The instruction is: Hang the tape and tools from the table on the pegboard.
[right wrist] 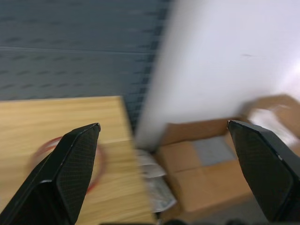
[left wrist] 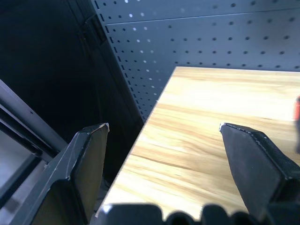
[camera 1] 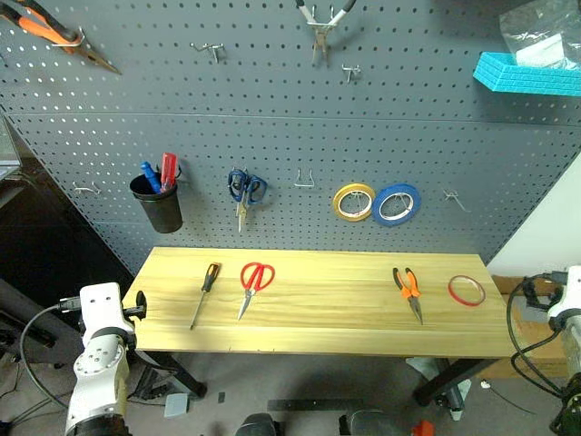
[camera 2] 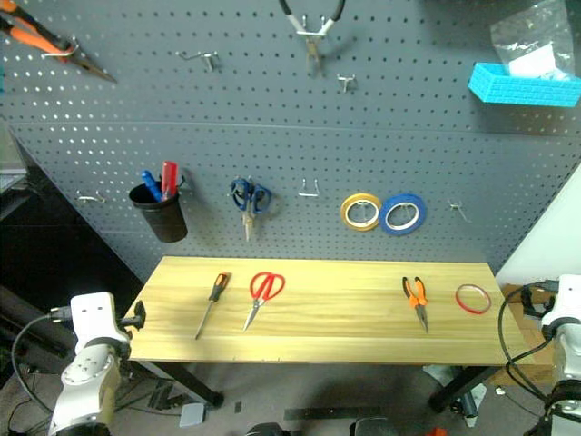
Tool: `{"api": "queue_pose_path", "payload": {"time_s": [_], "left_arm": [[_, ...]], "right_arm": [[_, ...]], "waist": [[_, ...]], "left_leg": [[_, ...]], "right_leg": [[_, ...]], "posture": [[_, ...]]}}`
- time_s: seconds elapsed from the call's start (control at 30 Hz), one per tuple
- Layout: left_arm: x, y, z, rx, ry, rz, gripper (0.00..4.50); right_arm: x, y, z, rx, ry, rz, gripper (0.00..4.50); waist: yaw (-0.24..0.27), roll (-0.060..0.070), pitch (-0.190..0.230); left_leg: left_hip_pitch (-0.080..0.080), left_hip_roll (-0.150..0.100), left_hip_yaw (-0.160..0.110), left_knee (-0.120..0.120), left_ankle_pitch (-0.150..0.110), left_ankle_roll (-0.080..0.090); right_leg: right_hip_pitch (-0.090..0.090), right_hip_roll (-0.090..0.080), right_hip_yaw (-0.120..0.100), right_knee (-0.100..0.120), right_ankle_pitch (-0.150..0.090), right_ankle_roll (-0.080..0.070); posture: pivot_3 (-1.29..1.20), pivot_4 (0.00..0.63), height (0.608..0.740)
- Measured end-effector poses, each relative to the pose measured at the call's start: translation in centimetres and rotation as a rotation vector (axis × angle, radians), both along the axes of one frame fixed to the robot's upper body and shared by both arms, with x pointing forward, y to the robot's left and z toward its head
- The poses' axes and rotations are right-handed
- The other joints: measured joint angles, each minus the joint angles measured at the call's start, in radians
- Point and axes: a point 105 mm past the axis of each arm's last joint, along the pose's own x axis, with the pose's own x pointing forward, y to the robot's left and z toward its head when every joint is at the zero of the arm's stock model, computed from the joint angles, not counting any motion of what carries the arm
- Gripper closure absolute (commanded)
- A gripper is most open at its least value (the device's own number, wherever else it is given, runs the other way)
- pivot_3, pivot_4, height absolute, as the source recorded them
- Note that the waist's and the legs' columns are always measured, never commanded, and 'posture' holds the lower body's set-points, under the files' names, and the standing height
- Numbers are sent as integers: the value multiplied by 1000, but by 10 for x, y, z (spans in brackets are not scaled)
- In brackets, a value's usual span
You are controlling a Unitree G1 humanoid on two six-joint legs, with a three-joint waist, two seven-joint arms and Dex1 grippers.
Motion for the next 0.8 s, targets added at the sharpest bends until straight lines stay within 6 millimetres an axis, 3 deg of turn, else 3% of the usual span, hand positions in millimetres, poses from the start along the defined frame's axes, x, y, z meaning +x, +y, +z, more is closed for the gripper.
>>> {"api": "queue_pose_path", "payload": {"time_s": [0.1, 0.17, 0.3, 0.43, 0.57, 0.67, 0.8], "left_arm": [[12, -21, 5, -55, -7, -35, 426], [27, -55, 4, -119, 26, -158, 426], [46, -111, 11, -183, 54, -391, 426], [64, -170, 40, -137, 77, -727, 426], [63, -235, 69, -173, 51, -1062, 426], [58, -267, 85, -193, 56, -1241, 426], [57, -288, 101, -180, 43, -1351, 426]], "right_arm": [[4, 23, -1, 15, 46, 114, 0], [10, 43, 0, 43, 61, 178, 0], [18, 62, 4, 84, 96, 219, 0], [27, 73, 5, 118, 166, 244, 0], [45, 81, 16, 152, 170, 272, 0], [62, 78, 22, 169, 191, 260, 0], [77, 75, 21, 175, 242, 248, 0]], "waist": [[1, 4, 12], [1, 6, 28], [-2, 5, 67], [-6, 4, 120], [-8, 6, 157], [-11, 4, 187], [-17, -1, 212]], "left_leg": [[0, 0, 0, 1, 0, 0], [0, -1, 0, 2, 0, 0], [-5, 0, 1, 2, 0, 0], [-12, 3, 3, 2, 0, 0], [-22, 3, 6, 2, 0, 1], [-22, 3, 11, 2, -1, 2], [-21, 3, 17, 2, -3, 6]], "right_leg": [[0, 0, 1, 0, 0, 0], [0, 1, 2, 0, 0, 0], [-5, 2, 3, 2, 0, 0], [-12, 4, 5, 3, 4, 6], [-22, 4, 8, 3, 6, 5], [-26, 5, 14, 4, 7, 4], [-26, 5, 19, 3, 6, 6]], "posture": [[-96, 92, 740], [-116, 122, 740], [-157, 195, 740], [-177, 249, 740], [-175, 294, 740], [-165, 310, 740], [-137, 325, 740]]}}
